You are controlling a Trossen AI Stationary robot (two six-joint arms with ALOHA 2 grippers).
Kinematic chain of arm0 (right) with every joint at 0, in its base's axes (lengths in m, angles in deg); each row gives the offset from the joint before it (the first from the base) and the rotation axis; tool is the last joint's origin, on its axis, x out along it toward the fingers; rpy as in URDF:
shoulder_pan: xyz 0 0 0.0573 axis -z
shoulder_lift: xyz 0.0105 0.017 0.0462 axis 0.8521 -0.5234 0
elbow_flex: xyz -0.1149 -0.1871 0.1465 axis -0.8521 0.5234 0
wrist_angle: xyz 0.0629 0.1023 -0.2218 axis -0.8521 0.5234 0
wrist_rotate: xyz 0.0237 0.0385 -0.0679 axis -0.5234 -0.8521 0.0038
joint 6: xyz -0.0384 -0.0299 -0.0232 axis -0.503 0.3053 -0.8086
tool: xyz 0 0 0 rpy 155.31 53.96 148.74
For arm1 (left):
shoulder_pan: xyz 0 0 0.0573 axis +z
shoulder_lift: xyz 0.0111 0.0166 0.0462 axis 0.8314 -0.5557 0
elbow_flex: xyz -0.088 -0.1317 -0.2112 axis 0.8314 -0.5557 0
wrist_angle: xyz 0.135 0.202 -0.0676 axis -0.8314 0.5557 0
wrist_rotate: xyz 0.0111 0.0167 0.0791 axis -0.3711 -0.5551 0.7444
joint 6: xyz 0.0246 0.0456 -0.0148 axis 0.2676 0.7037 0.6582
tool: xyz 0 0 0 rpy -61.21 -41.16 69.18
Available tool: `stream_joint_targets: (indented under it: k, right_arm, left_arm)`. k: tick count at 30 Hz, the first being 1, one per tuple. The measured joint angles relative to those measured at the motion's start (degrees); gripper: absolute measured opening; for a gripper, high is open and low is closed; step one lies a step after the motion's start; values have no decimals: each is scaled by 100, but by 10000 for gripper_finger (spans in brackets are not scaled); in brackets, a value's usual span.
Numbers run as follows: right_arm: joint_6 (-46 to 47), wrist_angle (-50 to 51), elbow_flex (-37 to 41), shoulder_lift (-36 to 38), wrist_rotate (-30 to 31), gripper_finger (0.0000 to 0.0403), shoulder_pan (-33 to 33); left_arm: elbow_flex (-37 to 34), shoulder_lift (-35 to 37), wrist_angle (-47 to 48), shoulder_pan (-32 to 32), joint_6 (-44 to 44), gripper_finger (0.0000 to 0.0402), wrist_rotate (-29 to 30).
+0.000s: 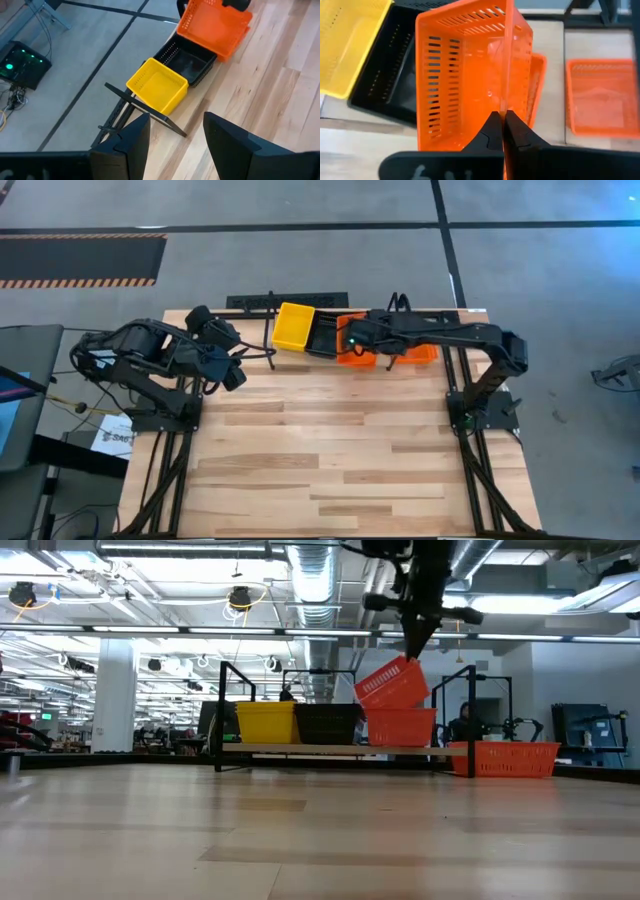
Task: Stack baskets on shelf by color
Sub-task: Stack the bottom orange bin on top of the other orange bin on the shelf, then stack the orange bin on top of the other orange bin on the shelf
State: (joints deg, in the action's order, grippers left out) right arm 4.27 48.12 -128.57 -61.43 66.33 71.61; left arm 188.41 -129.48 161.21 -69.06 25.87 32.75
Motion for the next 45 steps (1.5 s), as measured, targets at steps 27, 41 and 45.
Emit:
stream_joint_targets:
  k: [27,41,45]
  right_arm:
    - [-319,126,4,-135,-217,58,70]
    - [-376,362,8,301,-56,108,-2]
    - [-375,355,2,598,135,108,-2]
  left_arm:
    - [0,0,2,0,-136,174,9]
    - [0,-11,2,0,-146,174,26]
    - [0,-13,2,-1,-150,174,28]
